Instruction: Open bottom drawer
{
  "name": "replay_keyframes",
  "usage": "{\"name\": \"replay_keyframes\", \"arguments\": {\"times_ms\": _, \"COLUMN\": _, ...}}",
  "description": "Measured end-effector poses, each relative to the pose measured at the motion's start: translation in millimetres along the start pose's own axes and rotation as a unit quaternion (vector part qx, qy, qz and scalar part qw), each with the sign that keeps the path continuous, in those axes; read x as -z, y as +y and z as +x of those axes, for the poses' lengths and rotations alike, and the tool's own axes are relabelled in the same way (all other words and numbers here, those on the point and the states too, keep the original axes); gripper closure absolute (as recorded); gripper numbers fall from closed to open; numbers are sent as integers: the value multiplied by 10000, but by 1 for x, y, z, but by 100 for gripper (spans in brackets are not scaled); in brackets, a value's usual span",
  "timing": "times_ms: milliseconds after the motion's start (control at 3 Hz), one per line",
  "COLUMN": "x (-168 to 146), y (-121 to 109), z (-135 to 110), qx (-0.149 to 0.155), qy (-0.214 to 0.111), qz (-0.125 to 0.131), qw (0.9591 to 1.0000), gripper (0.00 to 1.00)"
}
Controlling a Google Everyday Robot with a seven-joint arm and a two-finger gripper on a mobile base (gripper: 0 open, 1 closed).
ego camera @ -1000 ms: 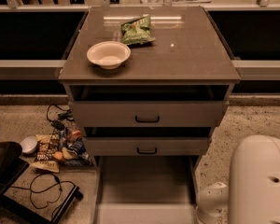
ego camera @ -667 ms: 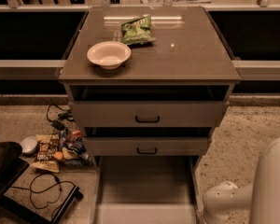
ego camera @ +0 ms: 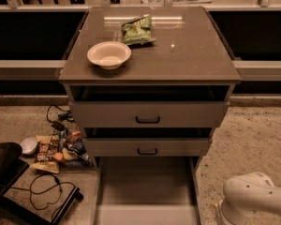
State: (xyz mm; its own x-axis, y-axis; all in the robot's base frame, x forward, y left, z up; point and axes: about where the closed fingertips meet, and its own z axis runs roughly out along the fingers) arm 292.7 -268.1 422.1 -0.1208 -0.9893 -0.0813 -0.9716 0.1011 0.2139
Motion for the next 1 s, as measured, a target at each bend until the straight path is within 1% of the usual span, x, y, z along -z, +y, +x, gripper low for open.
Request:
{"name": "replay_keyframes", "arguments": {"times_ms": 333, "x": 77, "y": 21, "z": 4, "qx": -323, "qy": -148, "qz": 327, "qw": 9988, "gripper": 0}}
{"name": "replay_keyframes", "arguments": {"times_ms": 667, "x": 182, "y": 27, "z": 0, "qx": -586, "qy": 98, "qz": 1159, "qw": 9915, "gripper": 0}}
{"name": "replay_keyframes", "arguments": {"times_ms": 1000, "x": 235, "y": 34, "z": -7, "qx": -905, "qy": 327, "qz": 1885, "qw": 9773, "gripper": 0}}
